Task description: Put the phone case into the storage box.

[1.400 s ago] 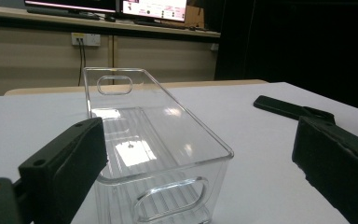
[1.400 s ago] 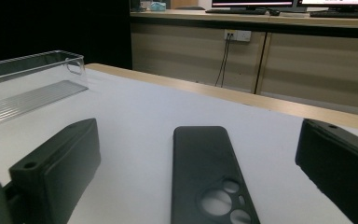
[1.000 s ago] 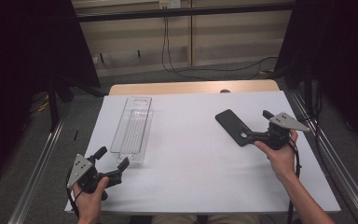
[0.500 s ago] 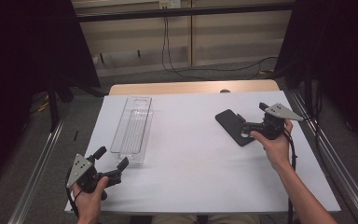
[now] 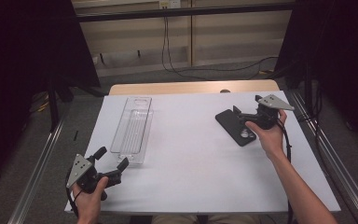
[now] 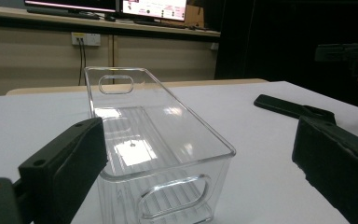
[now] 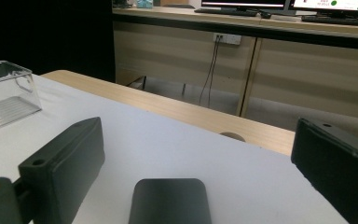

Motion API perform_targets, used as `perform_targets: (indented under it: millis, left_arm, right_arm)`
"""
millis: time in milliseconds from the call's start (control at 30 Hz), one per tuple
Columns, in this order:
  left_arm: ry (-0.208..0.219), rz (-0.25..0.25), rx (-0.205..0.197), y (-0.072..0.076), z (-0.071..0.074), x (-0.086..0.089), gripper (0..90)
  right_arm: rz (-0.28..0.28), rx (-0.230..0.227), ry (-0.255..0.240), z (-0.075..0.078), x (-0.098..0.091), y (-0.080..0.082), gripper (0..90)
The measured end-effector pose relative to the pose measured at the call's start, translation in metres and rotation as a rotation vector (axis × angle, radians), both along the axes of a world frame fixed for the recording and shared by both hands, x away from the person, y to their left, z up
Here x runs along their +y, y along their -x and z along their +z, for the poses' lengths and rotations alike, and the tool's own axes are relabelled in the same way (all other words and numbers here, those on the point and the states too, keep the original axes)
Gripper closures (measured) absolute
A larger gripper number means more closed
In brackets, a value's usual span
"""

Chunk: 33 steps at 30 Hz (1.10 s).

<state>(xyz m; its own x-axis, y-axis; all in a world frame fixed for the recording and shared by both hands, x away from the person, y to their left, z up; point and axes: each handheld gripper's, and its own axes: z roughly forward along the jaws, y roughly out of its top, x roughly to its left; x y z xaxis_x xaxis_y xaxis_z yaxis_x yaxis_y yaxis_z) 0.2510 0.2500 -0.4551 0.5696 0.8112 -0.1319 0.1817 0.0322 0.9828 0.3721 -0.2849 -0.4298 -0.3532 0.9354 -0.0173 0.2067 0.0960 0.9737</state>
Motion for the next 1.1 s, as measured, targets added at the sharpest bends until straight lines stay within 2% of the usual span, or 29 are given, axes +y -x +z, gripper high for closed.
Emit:
perform_targets:
  millis: [200,233,367,500,667,700,733,767,800,833,933,967,1000,1067,1100]
  left_arm:
    - [-0.014,-0.004,0.005,-0.001,-0.001,0.0,3.1]
    - [-0.009,-0.007,0.008,-0.001,-0.001,0.0,3.1]
    - [-0.008,0.005,0.008,0.0,-0.001,0.0,3.1]
    - [-0.011,-0.001,0.008,-0.001,-0.001,0.001,3.1]
    - [-0.006,-0.009,0.007,-0.001,-0.001,0.0,3.1]
    - [-0.006,-0.009,0.007,-0.001,-0.001,0.0,3.1]
    - [-0.011,-0.01,0.006,0.0,-0.001,0.0,3.1]
    - [-0.011,-0.01,0.006,0.0,-0.001,0.0,3.1]
    - [-0.012,-0.011,0.006,0.0,-0.001,0.001,3.1]
    - [-0.012,-0.011,0.006,0.0,-0.001,0.001,3.1]
    - [-0.019,-0.009,0.005,0.0,-0.001,0.001,3.1]
    - [-0.019,-0.009,0.005,0.0,-0.001,0.001,3.1]
    - [-0.011,-0.014,0.003,0.0,-0.001,0.001,3.1]
    - [-0.011,-0.013,0.003,0.0,-0.001,0.0,3.1]
    - [-0.011,-0.013,0.003,0.0,-0.001,0.0,3.1]
  right_arm:
    - [-0.012,-0.001,0.008,-0.003,0.001,-0.012,4.7]
    - [-0.008,0.019,0.037,-0.002,0.003,-0.018,6.9]
    - [-0.009,0.008,0.026,-0.003,0.004,-0.024,10.1]
    - [-0.008,0.045,0.041,-0.005,0.003,-0.027,18.5]
    - [0.001,0.067,0.044,-0.005,0.003,-0.029,30.3]
    - [0.001,0.067,0.044,-0.005,0.003,-0.029,30.3]
    - [0.006,0.085,0.037,-0.003,0.002,-0.031,36.6]
    - [0.006,0.085,0.037,-0.003,0.002,-0.031,36.6]
    - [0.016,0.092,0.027,-0.002,0.0,-0.032,46.8]
    - [0.016,0.092,0.027,-0.002,0.0,-0.032,46.8]
    - [0.033,0.121,0.02,-0.002,-0.001,-0.033,61.1]
    - [0.033,0.121,0.02,-0.002,-0.001,-0.033,61.1]
    - [0.038,0.13,0.023,-0.002,-0.002,-0.033,67.8]
    - [0.039,0.136,0.014,-0.002,-0.003,-0.033,73.6]
    - [0.039,0.136,0.014,-0.002,-0.003,-0.033,73.6]
